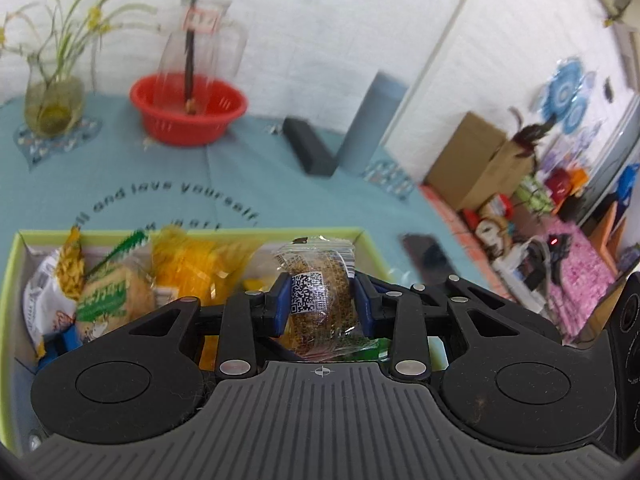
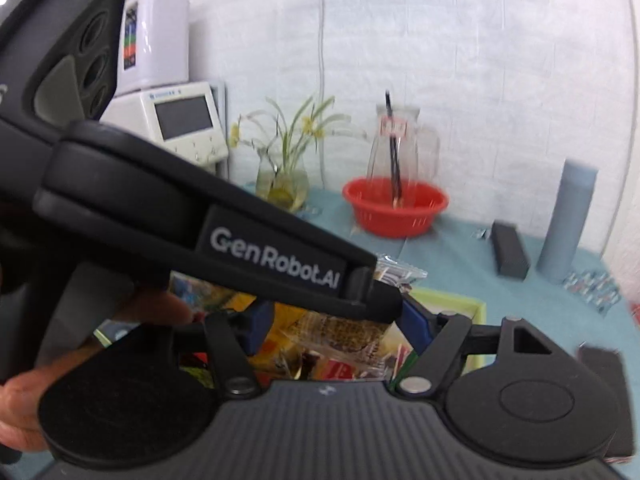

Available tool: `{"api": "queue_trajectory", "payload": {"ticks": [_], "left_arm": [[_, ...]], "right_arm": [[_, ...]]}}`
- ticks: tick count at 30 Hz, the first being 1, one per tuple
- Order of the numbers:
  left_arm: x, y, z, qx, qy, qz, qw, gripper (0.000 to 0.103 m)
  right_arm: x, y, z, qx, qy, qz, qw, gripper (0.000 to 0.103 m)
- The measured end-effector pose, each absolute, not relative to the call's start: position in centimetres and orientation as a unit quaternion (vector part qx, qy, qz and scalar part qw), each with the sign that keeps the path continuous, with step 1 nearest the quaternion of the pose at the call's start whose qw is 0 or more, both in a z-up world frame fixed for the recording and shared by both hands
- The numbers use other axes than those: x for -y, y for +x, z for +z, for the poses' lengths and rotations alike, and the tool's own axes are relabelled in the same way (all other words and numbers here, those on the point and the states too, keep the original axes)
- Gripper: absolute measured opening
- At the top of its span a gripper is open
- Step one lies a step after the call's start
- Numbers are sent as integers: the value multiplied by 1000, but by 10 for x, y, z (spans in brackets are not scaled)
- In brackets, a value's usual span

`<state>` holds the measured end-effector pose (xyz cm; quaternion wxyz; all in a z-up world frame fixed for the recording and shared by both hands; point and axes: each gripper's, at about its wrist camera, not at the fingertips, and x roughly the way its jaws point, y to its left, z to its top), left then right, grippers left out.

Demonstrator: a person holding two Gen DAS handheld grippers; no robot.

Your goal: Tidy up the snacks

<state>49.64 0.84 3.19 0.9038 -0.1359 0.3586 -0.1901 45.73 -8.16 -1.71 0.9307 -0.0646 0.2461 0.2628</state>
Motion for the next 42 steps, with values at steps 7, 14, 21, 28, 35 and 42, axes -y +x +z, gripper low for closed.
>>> {"api": "queue_trajectory", "payload": {"ticks": [7, 14, 21, 28, 35, 42], "left_arm": [[9, 485, 18, -329, -72, -180, 924, 39], [-6, 474, 32, -291, -114, -184, 932, 74], [-38, 418, 81, -197, -120, -154, 961, 88], [-87, 315, 78, -134, -118, -83, 980, 92], [-102, 227, 44, -151, -157, -24, 976, 92], [-98, 145, -15, -190, -153, -26, 969, 92]], "right_arm": [[72, 452, -39, -250, -82, 267, 927, 93], [80, 461, -38, -254, -49, 268, 928, 102], [94, 445, -11, -216, -2, 283, 934, 103], [90, 417, 14, -191, -12, 255, 948, 103], [98, 328, 21, -197, -13, 220, 955, 103], [109, 191, -17, -217, 29, 140, 966, 103]]}}
